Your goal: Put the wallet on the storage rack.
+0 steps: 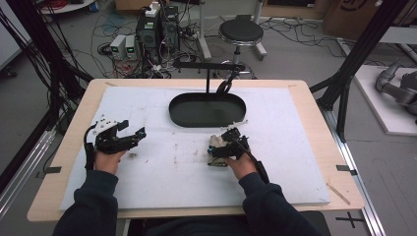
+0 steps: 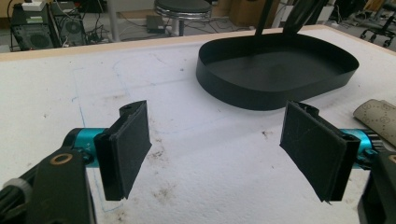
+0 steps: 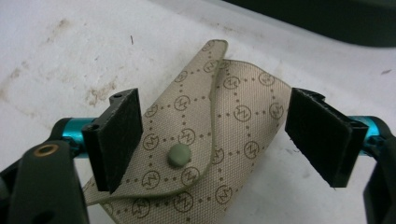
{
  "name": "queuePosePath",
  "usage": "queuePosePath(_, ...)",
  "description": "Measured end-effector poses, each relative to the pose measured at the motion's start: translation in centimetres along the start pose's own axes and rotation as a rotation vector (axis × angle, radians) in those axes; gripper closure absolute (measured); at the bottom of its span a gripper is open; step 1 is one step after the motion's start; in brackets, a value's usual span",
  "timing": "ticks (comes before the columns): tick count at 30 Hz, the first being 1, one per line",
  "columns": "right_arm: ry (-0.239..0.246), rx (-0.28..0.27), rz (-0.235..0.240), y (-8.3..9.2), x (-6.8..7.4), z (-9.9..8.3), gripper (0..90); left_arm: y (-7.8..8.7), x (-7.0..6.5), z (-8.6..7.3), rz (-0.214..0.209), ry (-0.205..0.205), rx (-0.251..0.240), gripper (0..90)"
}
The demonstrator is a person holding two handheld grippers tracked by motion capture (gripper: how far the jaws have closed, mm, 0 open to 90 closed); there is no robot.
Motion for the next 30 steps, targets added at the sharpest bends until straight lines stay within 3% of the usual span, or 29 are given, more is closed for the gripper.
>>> queuePosePath(3, -0.023, 0.015, 0.023, -0.4, -0.1, 0.1, 17.6, 0.0, 0.0, 0.0, -0.001, 0.003, -0.001, 24.1)
queuePosePath(6, 0.046, 0.030, 0.075, -0.7, -0.4, 0.3, 19.1, 0.0, 0.0, 0.0, -0.003, 0.004, 0.002, 24.1)
queuePosePath(8, 0.124, 0.045, 0.117, -0.9, -0.7, 0.7, 20.0, -0.1, 0.0, 0.0, -0.006, 0.000, 0.002, 24.1)
queuePosePath(11, 0.306, 0.053, 0.167, -1.0, -1.0, 1.5, 20.1, 0.0, 0.0, 0.0, -0.003, 0.005, 0.003, 24.1)
queuePosePath(13, 0.372, 0.058, 0.175, -0.9, -1.0, 2.0, 20.7, 0.0, 0.0, 0.0, -0.004, 0.004, 0.002, 24.1)
queuePosePath(15, 0.337, 0.042, 0.148, -0.6, -0.7, 1.9, 19.5, 0.0, 0.0, -0.1, -0.005, 0.006, 0.001, 24.1)
queuePosePath(18, 0.209, 0.010, 0.068, -0.3, 0.3, 1.1, 19.0, -0.1, 0.1, -0.1, -0.005, 0.005, 0.006, 24.1)
queuePosePath(20, 0.204, -0.010, 0.037, -0.2, 1.1, 0.4, 18.8, -0.1, 0.0, -0.1, -0.005, 0.004, 0.003, 24.2)
queuePosePath(23, 0.274, -0.027, -0.069, -0.6, 1.9, -0.6, 16.2, 0.0, 0.1, 0.0, -0.001, 0.005, 0.000, 24.3)
queuePosePath(28, 0.432, -0.005, -0.092, 0.2, 1.2, -0.8, 15.9, 0.0, 0.1, 0.0, -0.001, 0.007, -0.001, 24.3)
queuePosePath(30, 0.475, 0.012, -0.093, 0.7, 0.5, -1.0, 16.2, 0.0, 0.1, -0.1, -0.001, 0.007, 0.000, 24.3)
Point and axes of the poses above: each handheld gripper's, and its own axes: y roughly backward along the jaws, z roughly out of its top, x roughly to its left, the point moved 3 cm from there along -y, roughly forward along the jaws, and after that the axes turned 15 degrees about -y, right-handed, at the moved point
